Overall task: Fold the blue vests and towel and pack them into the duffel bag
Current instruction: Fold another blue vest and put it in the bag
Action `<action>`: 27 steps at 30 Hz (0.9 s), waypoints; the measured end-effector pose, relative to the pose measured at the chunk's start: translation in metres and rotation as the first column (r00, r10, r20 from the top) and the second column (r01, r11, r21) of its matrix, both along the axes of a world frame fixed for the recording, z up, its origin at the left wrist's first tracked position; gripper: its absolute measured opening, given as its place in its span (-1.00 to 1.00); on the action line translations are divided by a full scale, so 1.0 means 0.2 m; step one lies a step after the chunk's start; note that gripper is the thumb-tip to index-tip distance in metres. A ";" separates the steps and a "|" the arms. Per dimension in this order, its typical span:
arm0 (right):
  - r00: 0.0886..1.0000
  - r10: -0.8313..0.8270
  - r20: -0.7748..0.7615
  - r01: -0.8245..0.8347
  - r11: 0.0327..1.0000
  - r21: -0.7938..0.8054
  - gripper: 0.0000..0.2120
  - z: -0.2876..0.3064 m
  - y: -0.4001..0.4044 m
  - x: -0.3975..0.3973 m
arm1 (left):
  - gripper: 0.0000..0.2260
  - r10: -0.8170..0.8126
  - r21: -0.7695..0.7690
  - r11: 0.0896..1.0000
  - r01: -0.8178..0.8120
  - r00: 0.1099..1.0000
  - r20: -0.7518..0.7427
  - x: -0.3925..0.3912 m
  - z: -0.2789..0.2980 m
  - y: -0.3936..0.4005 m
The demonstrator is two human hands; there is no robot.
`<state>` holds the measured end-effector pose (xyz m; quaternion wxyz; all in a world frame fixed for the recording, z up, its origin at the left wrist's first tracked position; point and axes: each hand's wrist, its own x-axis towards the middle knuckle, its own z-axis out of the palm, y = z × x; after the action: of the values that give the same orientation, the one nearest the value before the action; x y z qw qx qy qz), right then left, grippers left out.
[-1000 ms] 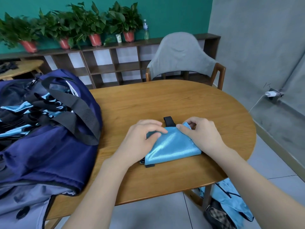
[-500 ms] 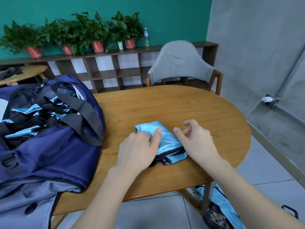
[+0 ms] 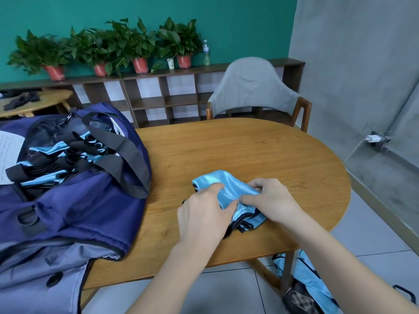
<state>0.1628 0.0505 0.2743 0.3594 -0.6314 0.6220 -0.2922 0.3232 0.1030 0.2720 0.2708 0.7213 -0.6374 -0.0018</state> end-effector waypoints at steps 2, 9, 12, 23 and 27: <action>0.996 0.033 0.082 -0.028 0.997 -0.071 -0.89 0.01 0.01 -0.01 | -0.64 -0.020 -0.155 0.988 0.008 0.997 -0.074 0.04 0.01 -0.02; 0.894 0.245 0.376 -0.212 0.969 -0.127 -0.83 0.10 0.05 -0.09 | -0.72 -0.309 -0.149 0.949 0.277 0.725 -0.616 0.24 0.07 -0.12; 0.855 0.306 0.419 -0.280 0.952 -0.124 -0.81 0.12 0.05 -0.13 | -0.82 -0.363 -0.099 0.850 0.517 0.439 -0.822 0.27 0.10 -0.12; 0.988 0.100 0.121 -0.044 0.916 -0.399 -0.79 0.09 0.04 -0.14 | -0.83 -0.385 -0.209 0.909 0.362 0.534 -0.753 0.16 0.11 -0.06; 0.886 0.185 0.425 0.012 0.907 -0.421 -0.78 0.16 0.10 -0.11 | -0.82 -0.448 -0.349 0.893 0.283 0.507 -0.736 0.13 0.16 -0.04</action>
<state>0.1399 0.0698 0.3056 0.3665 -0.6342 0.4151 -0.5396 0.3499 0.0940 0.3032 0.5857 0.4620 -0.5817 -0.3242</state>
